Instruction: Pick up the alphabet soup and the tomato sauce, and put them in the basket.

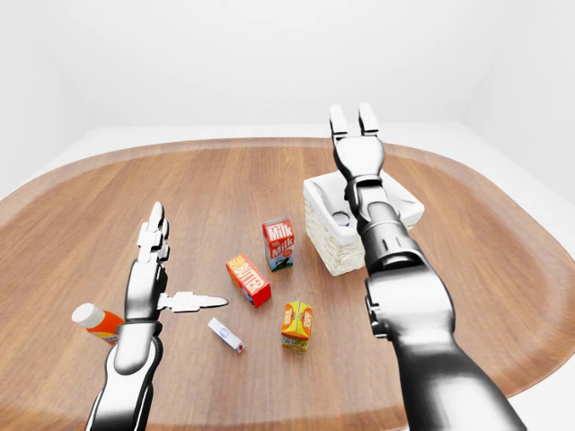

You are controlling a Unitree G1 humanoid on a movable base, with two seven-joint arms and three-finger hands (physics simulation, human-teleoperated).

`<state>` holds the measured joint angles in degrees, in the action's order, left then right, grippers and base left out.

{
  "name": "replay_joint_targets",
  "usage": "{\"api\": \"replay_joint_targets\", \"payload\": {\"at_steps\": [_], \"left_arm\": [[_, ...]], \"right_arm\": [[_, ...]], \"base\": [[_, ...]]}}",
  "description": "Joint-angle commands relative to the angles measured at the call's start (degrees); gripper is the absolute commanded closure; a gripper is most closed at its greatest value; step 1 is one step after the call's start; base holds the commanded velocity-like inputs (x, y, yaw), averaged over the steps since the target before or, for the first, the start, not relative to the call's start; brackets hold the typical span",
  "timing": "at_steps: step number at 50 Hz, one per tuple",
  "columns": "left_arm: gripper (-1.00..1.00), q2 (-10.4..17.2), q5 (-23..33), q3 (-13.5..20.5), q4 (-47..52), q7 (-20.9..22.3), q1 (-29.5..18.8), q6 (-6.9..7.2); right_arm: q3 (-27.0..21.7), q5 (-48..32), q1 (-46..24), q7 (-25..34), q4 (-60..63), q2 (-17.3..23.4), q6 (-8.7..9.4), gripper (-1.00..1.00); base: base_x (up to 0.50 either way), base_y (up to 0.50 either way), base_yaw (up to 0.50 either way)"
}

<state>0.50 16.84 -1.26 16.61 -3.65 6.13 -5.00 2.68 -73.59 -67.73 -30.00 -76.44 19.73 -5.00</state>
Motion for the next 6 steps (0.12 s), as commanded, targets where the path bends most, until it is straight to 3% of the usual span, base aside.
{"api": "replay_joint_targets", "payload": {"at_steps": [1,6], "left_arm": [[-1.0,0.03,-0.25,0.07,0.46,0.02,0.24,0.0],[-1.0,0.03,-0.24,0.08,0.45,-0.01,0.24,0.0]], "right_arm": [[-0.3,0.41,-2.36,0.0,0.95,1.04,0.0,-1.0],[-0.36,0.61,-2.79,0.0,1.09,1.48,0.0,-1.0]], "base": [[0.0,0.0,0.0],[0.0,0.0,0.0]]}}
